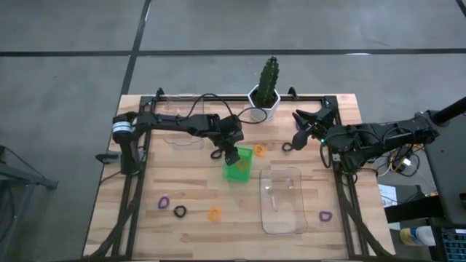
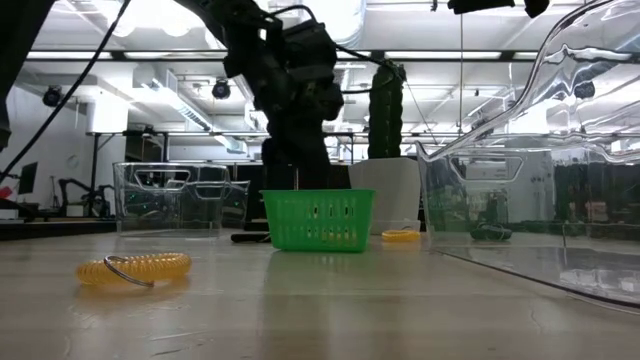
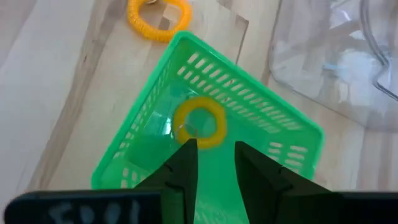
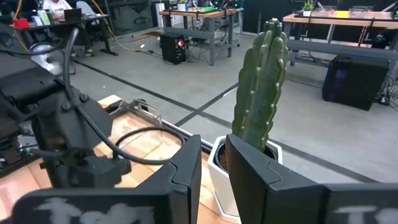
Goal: Sort spring keychains
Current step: Put the top right yellow spring keychain into the green basket
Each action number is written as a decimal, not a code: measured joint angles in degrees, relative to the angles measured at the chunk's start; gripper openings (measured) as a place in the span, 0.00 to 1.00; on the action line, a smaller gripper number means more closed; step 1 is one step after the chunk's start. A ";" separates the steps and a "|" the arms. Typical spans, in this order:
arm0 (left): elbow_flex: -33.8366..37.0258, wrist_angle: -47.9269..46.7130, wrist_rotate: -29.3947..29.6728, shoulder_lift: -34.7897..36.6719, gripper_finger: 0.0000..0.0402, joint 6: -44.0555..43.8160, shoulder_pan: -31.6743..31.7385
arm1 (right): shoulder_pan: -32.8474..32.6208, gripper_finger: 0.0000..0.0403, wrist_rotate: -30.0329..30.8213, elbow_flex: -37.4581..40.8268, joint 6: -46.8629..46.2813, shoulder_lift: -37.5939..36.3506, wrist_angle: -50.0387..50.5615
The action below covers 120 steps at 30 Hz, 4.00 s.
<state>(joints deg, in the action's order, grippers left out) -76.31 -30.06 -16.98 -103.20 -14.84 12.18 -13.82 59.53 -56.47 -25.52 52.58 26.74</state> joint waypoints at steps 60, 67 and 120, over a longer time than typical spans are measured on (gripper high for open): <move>18.64 -7.72 22.66 48.22 0.25 -3.04 -0.35 | 27.68 0.25 -61.35 -16.39 10.58 38.12 25.47; 18.64 -4.30 22.66 53.18 0.25 0.56 -0.35 | 28.23 0.29 -63.55 -16.31 9.48 42.08 25.53; 36.26 7.75 18.08 71.74 0.25 -1.65 -0.31 | 28.89 0.52 -60.83 -15.01 -10.24 51.56 20.59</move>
<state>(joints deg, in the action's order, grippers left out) -40.05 -22.31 1.10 -31.46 -16.50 11.88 15.07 -1.30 -71.47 -35.76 104.14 47.33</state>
